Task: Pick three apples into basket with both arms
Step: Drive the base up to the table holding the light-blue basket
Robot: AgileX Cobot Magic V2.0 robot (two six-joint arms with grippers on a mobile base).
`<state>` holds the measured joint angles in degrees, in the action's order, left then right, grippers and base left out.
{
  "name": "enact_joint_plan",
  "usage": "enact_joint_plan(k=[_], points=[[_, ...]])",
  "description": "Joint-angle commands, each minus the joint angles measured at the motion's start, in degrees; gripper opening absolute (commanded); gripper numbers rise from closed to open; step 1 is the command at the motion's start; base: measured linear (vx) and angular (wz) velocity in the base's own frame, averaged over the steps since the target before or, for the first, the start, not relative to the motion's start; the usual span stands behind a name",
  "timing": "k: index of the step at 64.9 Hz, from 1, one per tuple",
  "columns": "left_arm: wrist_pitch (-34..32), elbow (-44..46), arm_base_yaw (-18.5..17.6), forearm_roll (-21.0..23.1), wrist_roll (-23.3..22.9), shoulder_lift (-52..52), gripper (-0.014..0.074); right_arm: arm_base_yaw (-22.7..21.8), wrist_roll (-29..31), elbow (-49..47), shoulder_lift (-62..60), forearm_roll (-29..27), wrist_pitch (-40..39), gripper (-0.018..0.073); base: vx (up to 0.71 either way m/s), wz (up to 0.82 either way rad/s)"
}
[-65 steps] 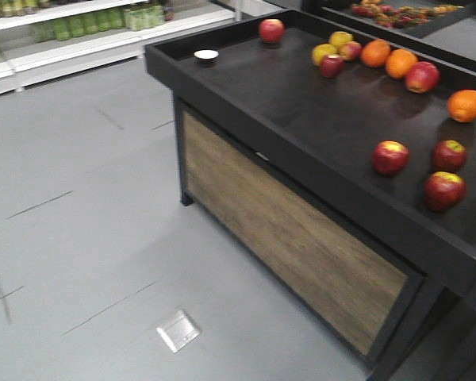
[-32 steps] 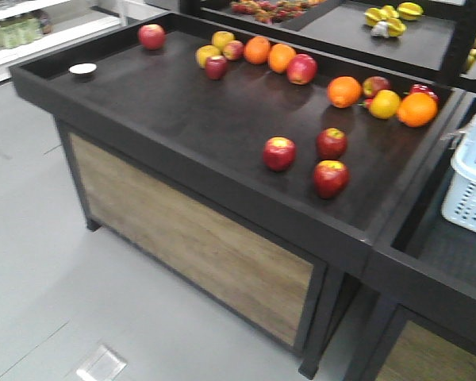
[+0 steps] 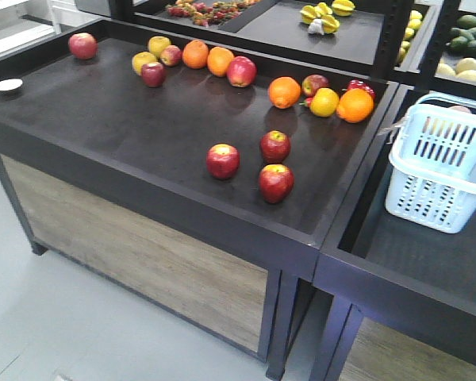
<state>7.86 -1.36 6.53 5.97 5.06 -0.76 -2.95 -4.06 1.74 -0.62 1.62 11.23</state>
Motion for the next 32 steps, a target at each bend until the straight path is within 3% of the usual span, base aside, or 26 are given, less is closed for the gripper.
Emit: enact_joint_plan(k=[1,32], points=[[-4.15,-1.34,-0.36,0.59,-0.09,-0.81,-0.0006,-0.4,0.12,0.62,-0.6,0.25,-4.32,-0.0004,0.04,-0.15],[-4.15,-1.34,-0.36,0.59,-0.09,-0.81,-0.0006,-0.4,0.12,0.62,-0.6,0.25,-4.09,-0.0004,0.06,-0.24]])
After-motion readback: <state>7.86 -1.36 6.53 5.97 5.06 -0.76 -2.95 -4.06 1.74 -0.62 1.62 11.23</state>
